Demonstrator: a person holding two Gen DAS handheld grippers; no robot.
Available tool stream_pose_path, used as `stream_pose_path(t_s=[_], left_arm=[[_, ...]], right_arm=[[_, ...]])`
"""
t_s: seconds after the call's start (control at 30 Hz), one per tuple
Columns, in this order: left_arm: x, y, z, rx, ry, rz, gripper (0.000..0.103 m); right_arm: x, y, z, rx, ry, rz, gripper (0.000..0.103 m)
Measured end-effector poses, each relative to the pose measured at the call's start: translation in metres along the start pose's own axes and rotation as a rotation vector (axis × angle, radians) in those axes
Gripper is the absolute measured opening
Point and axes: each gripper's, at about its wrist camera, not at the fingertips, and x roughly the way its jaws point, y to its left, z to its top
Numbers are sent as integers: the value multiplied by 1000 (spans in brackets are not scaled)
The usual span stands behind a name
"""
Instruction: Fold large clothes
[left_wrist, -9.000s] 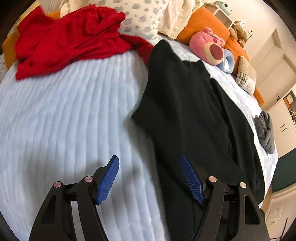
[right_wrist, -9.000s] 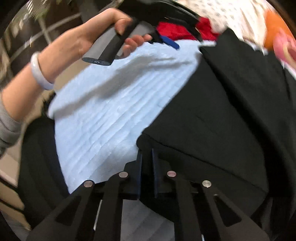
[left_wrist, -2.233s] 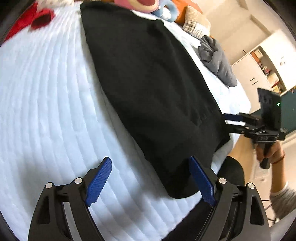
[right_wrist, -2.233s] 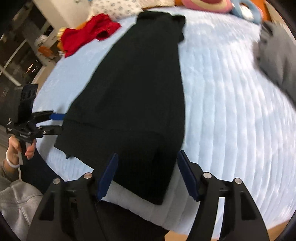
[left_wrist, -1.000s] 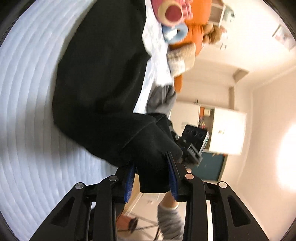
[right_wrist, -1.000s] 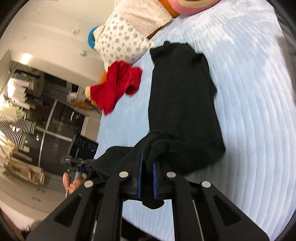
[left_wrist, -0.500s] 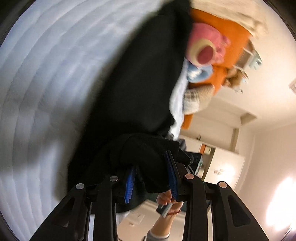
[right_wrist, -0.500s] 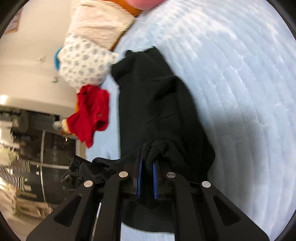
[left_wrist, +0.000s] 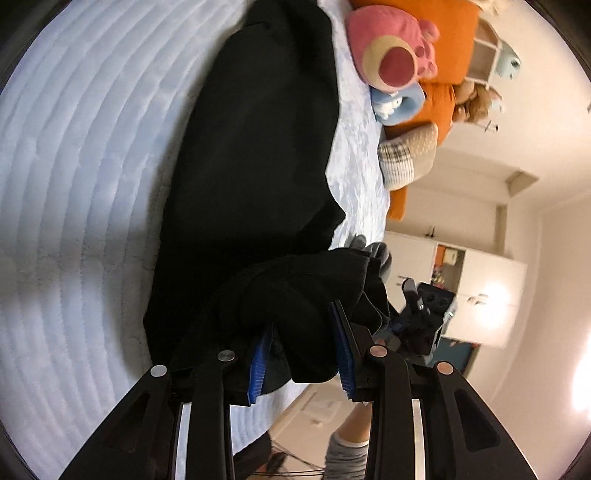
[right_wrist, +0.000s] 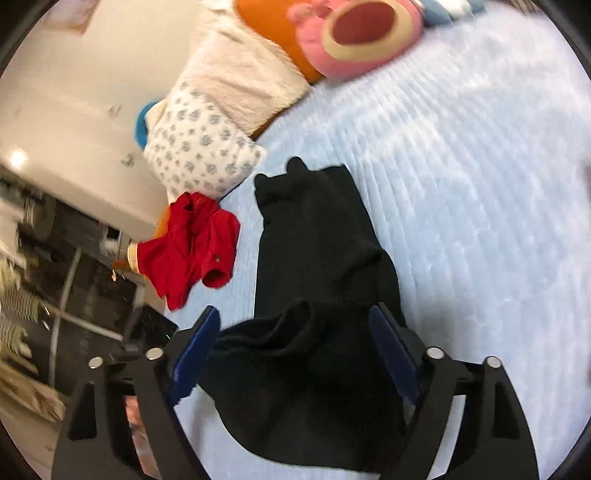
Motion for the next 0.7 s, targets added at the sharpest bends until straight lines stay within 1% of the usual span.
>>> stream_pose_path(t_s=[0.07,0.1,0.13,0.17,0.2,0.23,0.27,0.3,0.33,0.37,0.4,0.43,0.5,0.53,0.6,0.67,0.7], left_arm=[[0,-5,2,-23,3,-25,37],[-1,-1,1,-39,4,-36,38],[0,1,2,-56,-1,-43,39],[0,3,3,-74,-16,-63,49],[-6,9,-2,-79,-47,-83,71],[-18,13,-5,-77,-110,-90,85],[-26,12,-5,-76,-162,-95,96],[-33,10,-6,-76,-203,-102,96],[-43,8,-7,-65,-232,-100,96],[-49,2,-10,-44,-244,-88,96],[-54,-6,-13,-8,-258,-61,97],[-57,-12,-17,17,-260,-39,97],[-55,-24,-23,82,-250,-6,97],[-48,-35,-28,139,-231,22,97],[-35,-49,-38,235,-211,81,97],[-16,-66,-54,381,-223,183,97],[-11,-69,-60,433,-233,219,97]], right_arm=[[0,23,-16,-135,37,5,59],[5,37,-28,-214,71,17,55],[12,46,-39,-271,98,8,52],[23,57,-50,-327,128,-7,49],[32,63,-58,-358,146,-13,49],[46,71,-66,-385,157,-24,49],[61,76,-70,-390,166,-22,49],[74,77,-71,-381,166,-21,49],[83,78,-71,-379,160,-46,49],[96,78,-70,-391,152,-102,49],[105,77,-68,-400,151,-136,49],[121,72,-65,-391,159,-170,49],[144,61,-62,-352,184,-202,49],[149,55,-61,-344,182,-213,50],[150,45,-61,-322,173,-189,53],[135,37,-56,-257,149,-132,53],[125,34,-55,-232,140,-111,54]])
